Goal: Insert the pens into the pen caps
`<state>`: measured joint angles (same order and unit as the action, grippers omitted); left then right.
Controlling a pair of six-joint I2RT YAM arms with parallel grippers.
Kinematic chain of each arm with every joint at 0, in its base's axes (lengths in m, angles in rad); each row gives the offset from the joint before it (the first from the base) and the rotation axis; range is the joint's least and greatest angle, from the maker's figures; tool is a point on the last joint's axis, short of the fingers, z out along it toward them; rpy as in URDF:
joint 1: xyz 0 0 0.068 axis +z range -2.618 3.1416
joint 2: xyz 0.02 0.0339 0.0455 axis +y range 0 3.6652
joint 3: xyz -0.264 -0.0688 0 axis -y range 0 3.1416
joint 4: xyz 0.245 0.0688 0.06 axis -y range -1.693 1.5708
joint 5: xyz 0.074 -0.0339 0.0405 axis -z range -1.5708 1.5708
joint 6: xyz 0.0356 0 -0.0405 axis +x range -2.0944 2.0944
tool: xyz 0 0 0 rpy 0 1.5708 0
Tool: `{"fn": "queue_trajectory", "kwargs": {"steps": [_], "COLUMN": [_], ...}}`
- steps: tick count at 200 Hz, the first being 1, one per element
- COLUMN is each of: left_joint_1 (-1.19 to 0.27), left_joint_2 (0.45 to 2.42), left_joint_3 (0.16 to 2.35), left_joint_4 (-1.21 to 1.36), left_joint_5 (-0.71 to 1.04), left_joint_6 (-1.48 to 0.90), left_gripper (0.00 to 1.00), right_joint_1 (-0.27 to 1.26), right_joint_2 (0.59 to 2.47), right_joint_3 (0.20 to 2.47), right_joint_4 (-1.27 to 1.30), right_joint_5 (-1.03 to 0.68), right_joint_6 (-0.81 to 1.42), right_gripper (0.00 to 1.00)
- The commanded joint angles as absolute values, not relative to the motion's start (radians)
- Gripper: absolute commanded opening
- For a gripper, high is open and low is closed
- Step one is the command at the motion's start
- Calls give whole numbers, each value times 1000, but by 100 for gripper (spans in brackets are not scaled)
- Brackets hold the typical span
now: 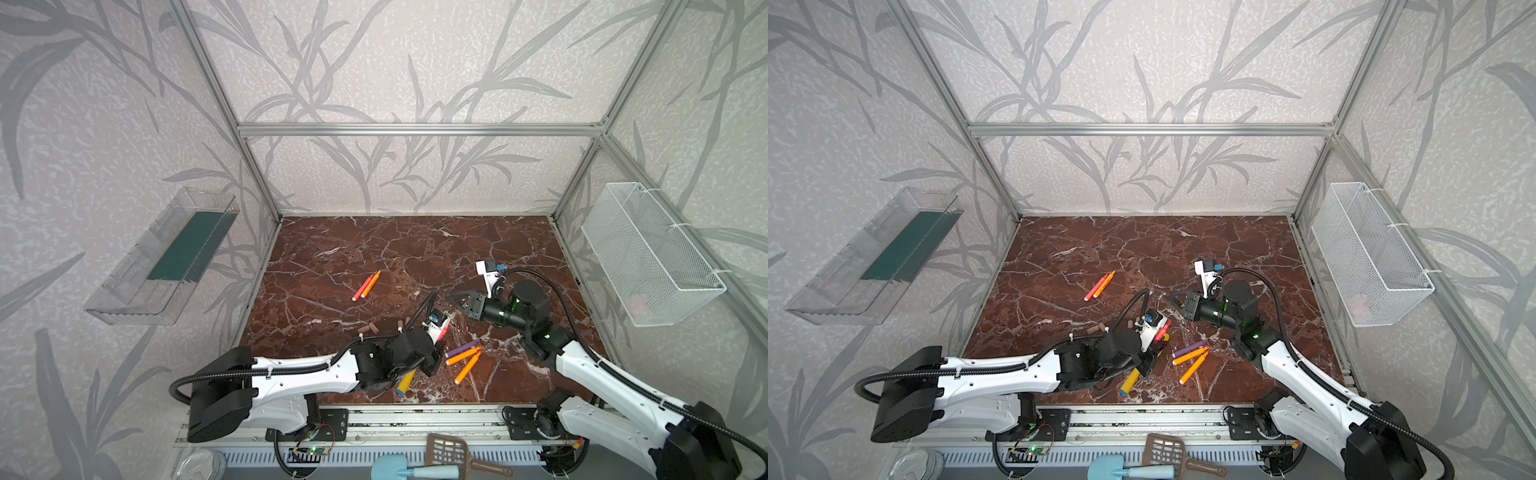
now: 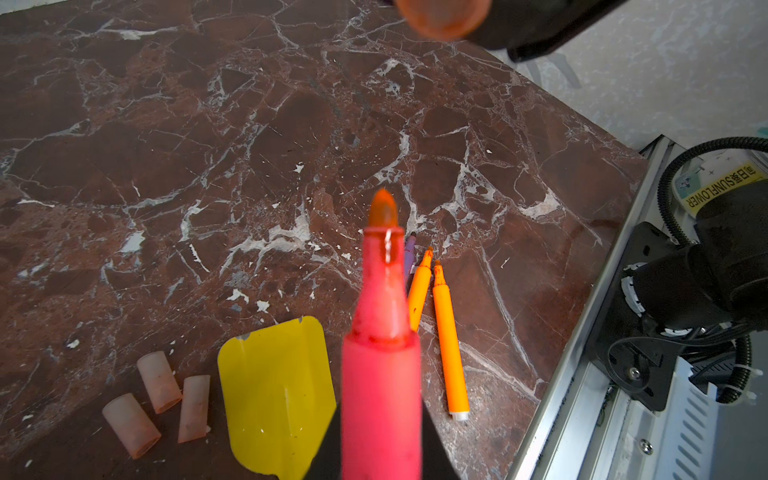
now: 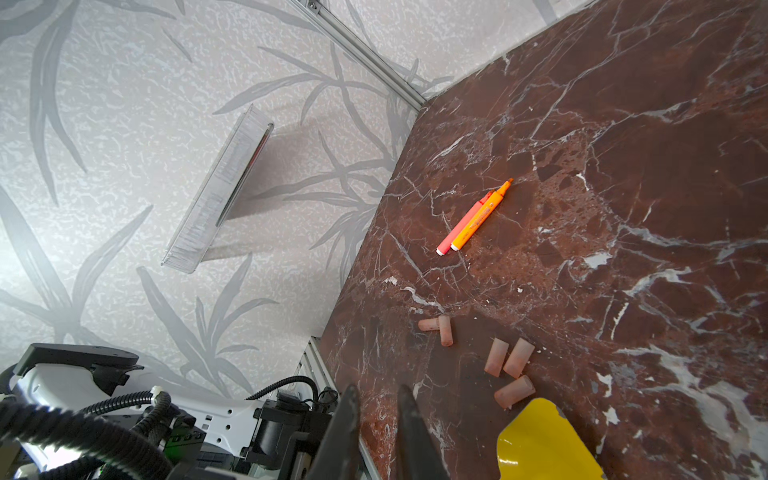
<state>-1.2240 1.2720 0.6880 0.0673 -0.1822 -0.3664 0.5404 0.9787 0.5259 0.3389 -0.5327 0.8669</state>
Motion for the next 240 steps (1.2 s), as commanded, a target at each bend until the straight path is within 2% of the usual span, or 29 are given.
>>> {"fn": "queue_trajectory", "kwargs": {"steps": [1, 66, 145, 240], "left_joint_1": [-1227, -1227, -1227, -1228], "left_joint_2": [1262, 1291, 1291, 1294], "left_joint_3": [726, 754, 739, 727], "left_joint_4": [106, 111, 109, 106], "left_joint_5": [-209, -213, -241, -258], "left_joint_6": [-345, -331, -339, -334], "left_gripper": [0, 0, 0, 0], "right_joint_1": [540, 559, 565, 567], "right_joint_2": [987, 1058, 1009, 1042], "right_joint_3": [516, 511, 494, 496], "right_joint_4": [398, 487, 456, 490], "right_joint_5": [-551, -586, -547, -569], "right_joint_6": [891, 931, 920, 933], "right_gripper": [0, 0, 0, 0]}}
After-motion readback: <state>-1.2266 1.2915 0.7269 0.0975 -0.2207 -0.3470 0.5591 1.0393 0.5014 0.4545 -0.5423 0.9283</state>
